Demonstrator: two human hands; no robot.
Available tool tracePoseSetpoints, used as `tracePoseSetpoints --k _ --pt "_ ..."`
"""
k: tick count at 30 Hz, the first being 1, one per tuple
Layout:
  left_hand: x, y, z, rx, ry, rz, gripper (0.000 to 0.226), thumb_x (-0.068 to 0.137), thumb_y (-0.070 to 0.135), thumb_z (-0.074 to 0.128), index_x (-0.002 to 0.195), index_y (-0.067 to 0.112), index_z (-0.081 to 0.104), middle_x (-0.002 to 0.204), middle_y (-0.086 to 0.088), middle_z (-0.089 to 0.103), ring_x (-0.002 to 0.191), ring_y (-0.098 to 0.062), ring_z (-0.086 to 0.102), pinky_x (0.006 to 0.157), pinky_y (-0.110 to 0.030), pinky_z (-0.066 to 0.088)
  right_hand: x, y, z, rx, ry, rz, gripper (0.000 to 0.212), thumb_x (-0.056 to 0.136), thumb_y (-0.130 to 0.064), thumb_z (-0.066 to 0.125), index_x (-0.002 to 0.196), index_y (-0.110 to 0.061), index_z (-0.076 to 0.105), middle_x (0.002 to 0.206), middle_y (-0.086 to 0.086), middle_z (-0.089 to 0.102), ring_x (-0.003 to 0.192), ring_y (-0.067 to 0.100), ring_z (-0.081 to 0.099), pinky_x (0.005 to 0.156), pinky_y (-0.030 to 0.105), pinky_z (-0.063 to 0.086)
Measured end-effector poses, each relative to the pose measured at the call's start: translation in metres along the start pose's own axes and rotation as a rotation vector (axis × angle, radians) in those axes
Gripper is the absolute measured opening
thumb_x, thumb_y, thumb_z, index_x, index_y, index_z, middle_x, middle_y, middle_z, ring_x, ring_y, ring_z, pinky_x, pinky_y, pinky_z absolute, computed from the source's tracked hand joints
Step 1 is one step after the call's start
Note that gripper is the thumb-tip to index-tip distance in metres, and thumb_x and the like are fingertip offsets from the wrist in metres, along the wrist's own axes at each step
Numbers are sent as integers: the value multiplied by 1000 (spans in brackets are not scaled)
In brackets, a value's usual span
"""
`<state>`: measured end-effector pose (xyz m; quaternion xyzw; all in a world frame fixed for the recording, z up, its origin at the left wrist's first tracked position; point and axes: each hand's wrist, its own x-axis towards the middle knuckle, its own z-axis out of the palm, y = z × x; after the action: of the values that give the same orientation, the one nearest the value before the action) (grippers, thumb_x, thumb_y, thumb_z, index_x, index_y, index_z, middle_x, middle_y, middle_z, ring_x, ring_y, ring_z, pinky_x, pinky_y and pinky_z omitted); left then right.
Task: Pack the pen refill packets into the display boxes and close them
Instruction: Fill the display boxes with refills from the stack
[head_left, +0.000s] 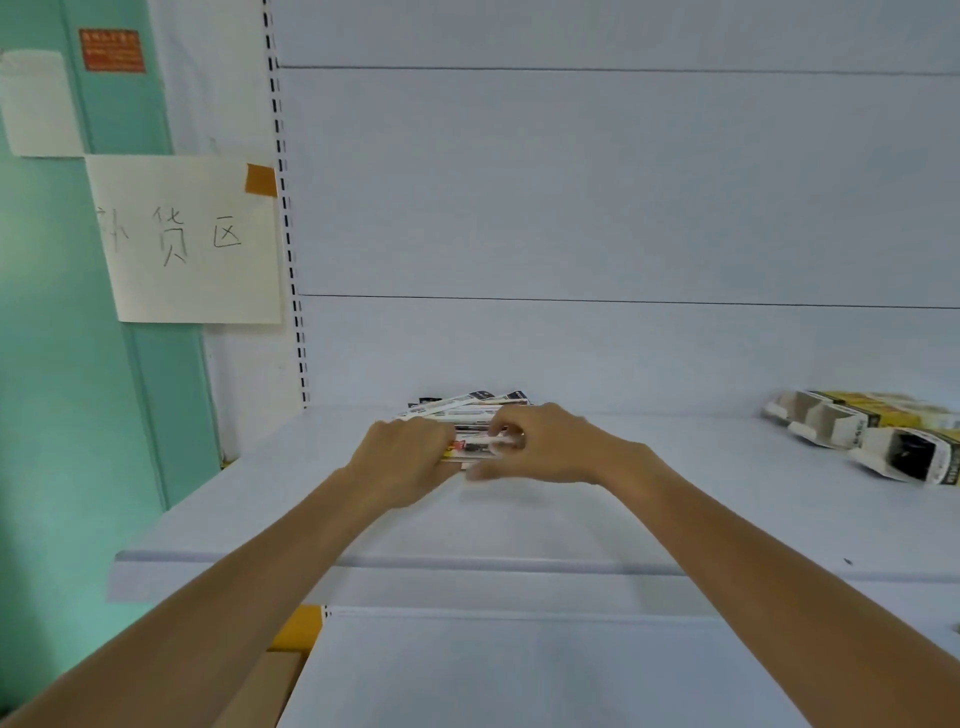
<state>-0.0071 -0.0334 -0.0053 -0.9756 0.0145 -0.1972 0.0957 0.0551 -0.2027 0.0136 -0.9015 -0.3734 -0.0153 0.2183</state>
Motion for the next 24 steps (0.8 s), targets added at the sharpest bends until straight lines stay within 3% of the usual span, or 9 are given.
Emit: tracePoseSetpoints --k 4,6,9,11,14,17,20,24 --pt "11 14 5 -247 16 -24 21 93 32 45 108 21 54 117 3 57 111 -25 52 74 -30 38 -19 33 -8 193 362 71 50 87 -60 45 75 -13 58 66 -6 56 64 14 49 63 30 36" --pt "21 33 7 -254 -10 31 23 91 33 47 108 19 52 119 0 58 111 -26 53 77 -32 42 -25 48 -6 167 460 114 54 92 -53 39 67 -8 56 68 3 63 68 24 54 66 36 43" --pt "37 73 10 -129 -8 103 25 91 28 44 112 15 42 113 -6 60 106 -30 54 72 -33 37 -31 71 -10 87 497 282 60 94 -51 36 70 -3 64 74 11 67 73 27 60 71 35 47" --pt "45 102 8 -68 15 158 24 92 25 40 112 12 40 111 -9 60 104 -32 56 70 -34 35 -36 90 -18 56 486 358 56 93 -45 38 62 -4 59 73 13 66 72 29 60 71 35 48" --pt "61 144 6 -164 -10 165 19 93 25 39 107 13 40 108 -11 58 99 -33 55 70 -34 33 -50 127 -35 63 533 370 43 90 -32 43 55 -8 53 63 8 62 63 28 56 61 33 45" --pt "82 188 3 -297 -39 144 21 91 37 44 94 17 38 88 -2 54 80 -25 50 63 -31 30 -66 168 -56 107 566 366 33 83 -20 50 52 -12 45 53 2 48 54 20 43 51 28 33" --pt "106 242 -1 -400 -69 97 51 84 65 40 89 15 48 69 6 49 65 -15 47 57 -27 30 -86 213 -77 176 545 330 30 85 -19 51 59 -5 52 60 6 52 60 19 46 57 30 35" --pt "145 310 -5 -578 -12 -15 60 89 64 26 74 13 54 61 3 49 64 -17 50 57 -26 32 -124 279 -127 121 639 230 30 95 -30 45 87 -10 66 88 0 62 85 16 54 75 27 36"
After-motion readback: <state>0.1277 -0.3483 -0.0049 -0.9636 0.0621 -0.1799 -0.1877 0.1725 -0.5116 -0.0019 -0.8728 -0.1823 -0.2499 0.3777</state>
